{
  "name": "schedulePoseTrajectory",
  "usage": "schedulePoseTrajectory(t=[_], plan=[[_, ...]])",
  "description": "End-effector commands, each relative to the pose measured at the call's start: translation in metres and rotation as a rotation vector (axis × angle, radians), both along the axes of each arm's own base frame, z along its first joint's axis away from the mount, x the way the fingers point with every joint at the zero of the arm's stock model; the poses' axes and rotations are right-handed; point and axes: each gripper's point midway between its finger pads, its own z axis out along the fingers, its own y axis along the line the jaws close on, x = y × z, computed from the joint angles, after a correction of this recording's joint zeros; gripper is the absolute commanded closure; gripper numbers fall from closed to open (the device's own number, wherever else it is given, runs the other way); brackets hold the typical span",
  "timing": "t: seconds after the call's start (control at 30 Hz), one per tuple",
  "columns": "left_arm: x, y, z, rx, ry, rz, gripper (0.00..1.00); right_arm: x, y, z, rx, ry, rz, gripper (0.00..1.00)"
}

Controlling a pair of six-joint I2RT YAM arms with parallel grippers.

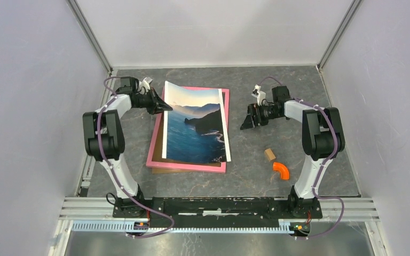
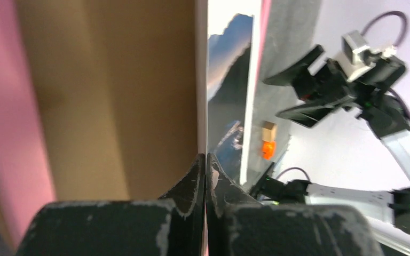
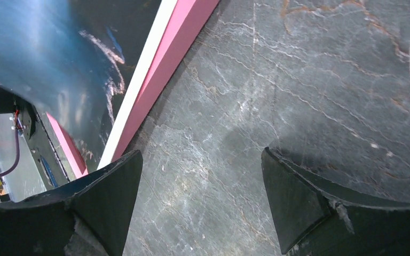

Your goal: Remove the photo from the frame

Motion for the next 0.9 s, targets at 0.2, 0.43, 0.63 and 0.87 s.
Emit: schedulePoseTrajectory(t=[0.2, 0.43, 0.63, 0.87], plan=[[0.024, 0.024, -0.032, 0.185, -0.037, -0.123, 0.97, -0.013, 0.03, -0.015, -0.007, 0.028, 0.084, 0.12], [0.021, 0.036, -0.012, 0.28, -0.095, -0.13, 0.41, -0.008, 0.045, -0.017, -0.022, 0.022, 0.114, 0.12], [0.006, 0.081, -0.008, 0.444, -0.087, -0.02, 0.13, 0.01, 0.052, -0.021, -0.069, -0.004, 0.128, 0.12], [0.001, 0.111, -0.032, 0.441, -0.074, 0.021, 0.0, 0.033, 0.064, -0.03, -0.114, -0.032, 0.136, 0.12]])
